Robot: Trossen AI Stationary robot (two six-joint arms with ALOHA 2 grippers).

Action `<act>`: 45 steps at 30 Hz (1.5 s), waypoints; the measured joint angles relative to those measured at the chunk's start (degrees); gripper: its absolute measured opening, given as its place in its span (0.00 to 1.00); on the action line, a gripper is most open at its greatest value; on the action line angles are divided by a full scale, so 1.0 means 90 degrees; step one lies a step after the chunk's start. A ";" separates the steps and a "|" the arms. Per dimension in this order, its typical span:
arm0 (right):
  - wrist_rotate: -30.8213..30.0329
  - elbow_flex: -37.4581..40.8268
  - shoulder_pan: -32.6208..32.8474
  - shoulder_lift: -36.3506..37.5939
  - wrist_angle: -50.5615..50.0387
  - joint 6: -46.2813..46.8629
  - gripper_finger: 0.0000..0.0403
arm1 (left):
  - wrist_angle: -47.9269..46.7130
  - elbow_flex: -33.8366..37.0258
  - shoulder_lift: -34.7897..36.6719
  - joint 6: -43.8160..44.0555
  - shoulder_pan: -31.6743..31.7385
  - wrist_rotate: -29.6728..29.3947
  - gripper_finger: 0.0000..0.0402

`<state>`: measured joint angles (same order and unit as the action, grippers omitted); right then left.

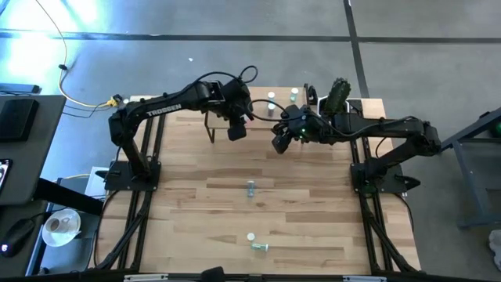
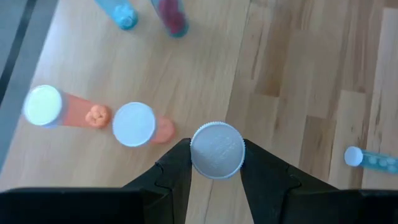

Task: Pick and place medicine bottles onto shelf by color
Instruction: Put the pink pill bottle on the shelf aligned with the other pink pill bottles

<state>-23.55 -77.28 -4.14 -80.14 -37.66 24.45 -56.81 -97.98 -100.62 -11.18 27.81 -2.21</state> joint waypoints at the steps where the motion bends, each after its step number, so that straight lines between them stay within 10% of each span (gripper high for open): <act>1: 0.0000 0.0000 0.0000 0.0000 -0.0007 0.0000 0.50 | 0.0004 -0.0002 0.0006 0.0000 0.0000 0.0002 0.28; 45: -0.0061 0.0002 0.0005 -0.0005 -0.0035 -0.0032 0.50 | 0.0111 -0.0002 -0.0245 0.0051 0.0158 0.0074 0.31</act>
<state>-24.10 -77.25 -4.10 -80.18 -37.98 24.16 -55.81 -98.00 -102.83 -10.72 29.23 -1.55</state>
